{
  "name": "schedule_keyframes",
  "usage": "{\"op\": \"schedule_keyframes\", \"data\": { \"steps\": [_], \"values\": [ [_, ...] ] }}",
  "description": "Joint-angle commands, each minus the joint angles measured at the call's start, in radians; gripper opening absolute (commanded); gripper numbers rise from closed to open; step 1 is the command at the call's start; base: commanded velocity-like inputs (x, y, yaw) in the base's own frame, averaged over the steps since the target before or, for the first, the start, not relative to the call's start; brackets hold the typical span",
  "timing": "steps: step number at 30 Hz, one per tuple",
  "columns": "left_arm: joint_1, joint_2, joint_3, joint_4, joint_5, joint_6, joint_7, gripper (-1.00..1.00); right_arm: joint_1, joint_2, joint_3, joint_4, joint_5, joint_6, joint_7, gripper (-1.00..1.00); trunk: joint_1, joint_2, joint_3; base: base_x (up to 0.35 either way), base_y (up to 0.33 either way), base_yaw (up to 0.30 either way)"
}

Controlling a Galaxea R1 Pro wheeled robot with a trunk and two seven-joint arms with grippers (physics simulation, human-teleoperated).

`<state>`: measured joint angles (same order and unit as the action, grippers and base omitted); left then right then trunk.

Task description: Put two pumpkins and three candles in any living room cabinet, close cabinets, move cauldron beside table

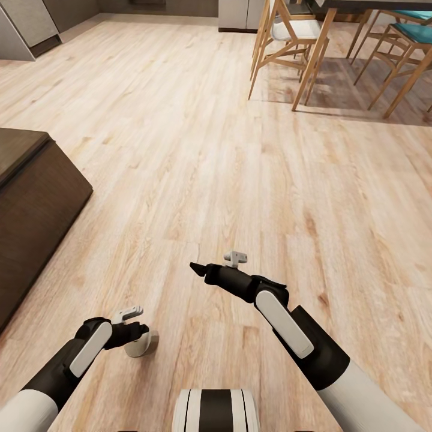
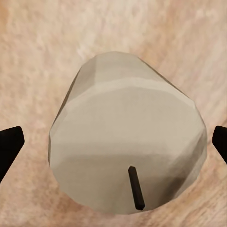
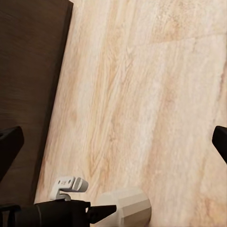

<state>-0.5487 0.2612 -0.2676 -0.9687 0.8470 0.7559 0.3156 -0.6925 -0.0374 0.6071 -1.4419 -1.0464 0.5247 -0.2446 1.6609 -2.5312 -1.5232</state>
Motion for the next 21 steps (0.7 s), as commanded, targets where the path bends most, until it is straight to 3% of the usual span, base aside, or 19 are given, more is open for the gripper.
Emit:
{"op": "schedule_keyframes", "data": {
  "steps": [1,7,18,21],
  "values": [
    [-0.001,0.001,-0.005,-0.002,0.01,0.001,0.01,1.0,-0.001,-0.001,0.002,-0.001,-0.01,0.0,-0.01,1.0,0.0,0.0,-0.001,0.0,0.0,0.0],
    [-0.001,0.001,-0.035,-0.006,0.01,0.0,0.01,1.0,-0.001,-0.001,0.002,-0.002,-0.01,0.0,-0.01,1.0,0.0,-0.001,-0.005,0.0,0.0,0.0],
    [-0.001,0.001,-0.039,-0.008,0.009,-0.003,0.01,1.0,-0.001,0.0,0.002,0.0,-0.01,0.0,-0.01,1.0,0.001,-0.001,-0.012,0.0,0.0,0.0],
    [-0.001,0.001,-0.04,-0.007,0.01,-0.021,0.01,1.0,-0.001,0.001,0.002,0.0,-0.01,0.0,-0.01,1.0,0.003,-0.002,-0.024,0.0,0.0,0.0]
  ]
}}
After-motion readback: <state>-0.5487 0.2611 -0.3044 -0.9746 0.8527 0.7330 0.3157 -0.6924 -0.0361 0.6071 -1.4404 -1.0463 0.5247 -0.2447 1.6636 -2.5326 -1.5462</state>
